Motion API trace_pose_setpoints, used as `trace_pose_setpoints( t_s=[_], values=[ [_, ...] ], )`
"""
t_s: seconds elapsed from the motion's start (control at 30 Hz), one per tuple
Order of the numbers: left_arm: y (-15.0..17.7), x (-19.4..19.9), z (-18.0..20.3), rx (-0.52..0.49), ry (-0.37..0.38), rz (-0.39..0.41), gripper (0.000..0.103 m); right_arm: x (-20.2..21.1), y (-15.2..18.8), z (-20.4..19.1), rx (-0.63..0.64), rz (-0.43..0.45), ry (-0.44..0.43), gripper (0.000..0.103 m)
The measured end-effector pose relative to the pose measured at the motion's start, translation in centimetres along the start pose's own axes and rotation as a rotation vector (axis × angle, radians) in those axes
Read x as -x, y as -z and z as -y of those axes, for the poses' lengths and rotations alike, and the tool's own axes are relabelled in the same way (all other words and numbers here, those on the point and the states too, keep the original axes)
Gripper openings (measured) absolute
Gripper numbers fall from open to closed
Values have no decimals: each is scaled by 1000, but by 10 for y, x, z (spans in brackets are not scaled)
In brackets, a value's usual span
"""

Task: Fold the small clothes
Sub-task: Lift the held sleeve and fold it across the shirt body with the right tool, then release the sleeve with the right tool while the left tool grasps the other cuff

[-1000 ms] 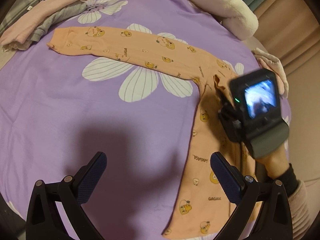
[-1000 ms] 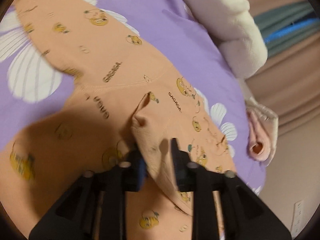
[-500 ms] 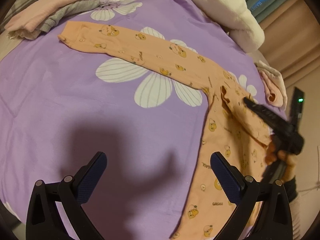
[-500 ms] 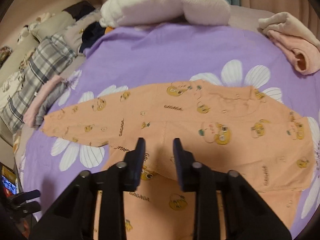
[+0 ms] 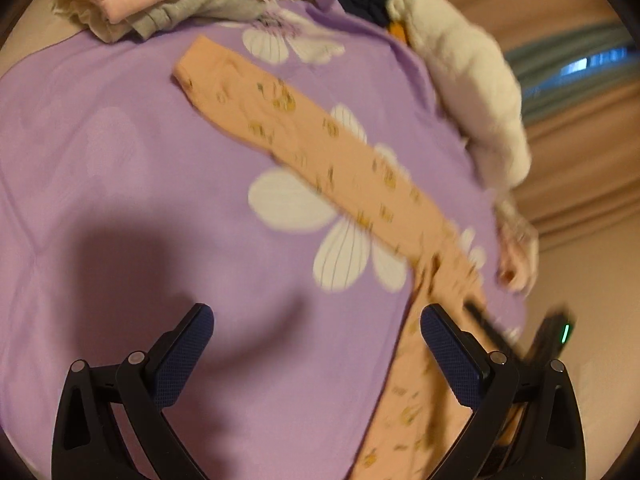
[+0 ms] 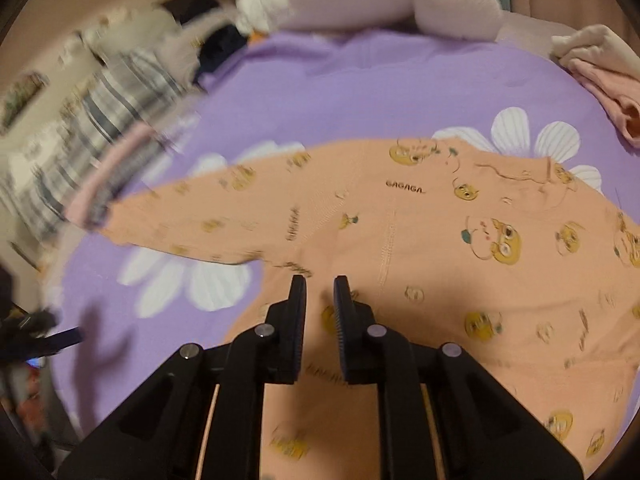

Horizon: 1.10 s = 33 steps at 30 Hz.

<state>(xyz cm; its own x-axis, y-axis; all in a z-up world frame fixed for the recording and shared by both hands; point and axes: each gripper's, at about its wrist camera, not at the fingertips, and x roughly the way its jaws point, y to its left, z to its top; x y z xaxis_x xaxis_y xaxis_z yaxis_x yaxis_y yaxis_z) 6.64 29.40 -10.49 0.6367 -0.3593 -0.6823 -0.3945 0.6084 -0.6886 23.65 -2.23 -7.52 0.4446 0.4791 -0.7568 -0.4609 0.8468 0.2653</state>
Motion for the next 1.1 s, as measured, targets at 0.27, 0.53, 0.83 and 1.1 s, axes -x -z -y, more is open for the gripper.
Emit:
trace_pose_setpoints(
  t_s=[0.27, 0.53, 0.83, 1.1],
  values=[
    [-55, -5, -43, 215, 207, 81, 102, 63, 52, 15, -84, 82, -76, 19],
    [-86, -22, -74, 321, 232, 181, 102, 102, 90, 38, -181, 116, -59, 22],
    [-114, -35, -80, 326, 219, 243, 102, 128, 110, 63, -259, 156, -3, 27],
    [-130, -45, -75, 311, 183, 266, 102, 129, 116, 67, -258, 139, 36, 27]
  ],
)
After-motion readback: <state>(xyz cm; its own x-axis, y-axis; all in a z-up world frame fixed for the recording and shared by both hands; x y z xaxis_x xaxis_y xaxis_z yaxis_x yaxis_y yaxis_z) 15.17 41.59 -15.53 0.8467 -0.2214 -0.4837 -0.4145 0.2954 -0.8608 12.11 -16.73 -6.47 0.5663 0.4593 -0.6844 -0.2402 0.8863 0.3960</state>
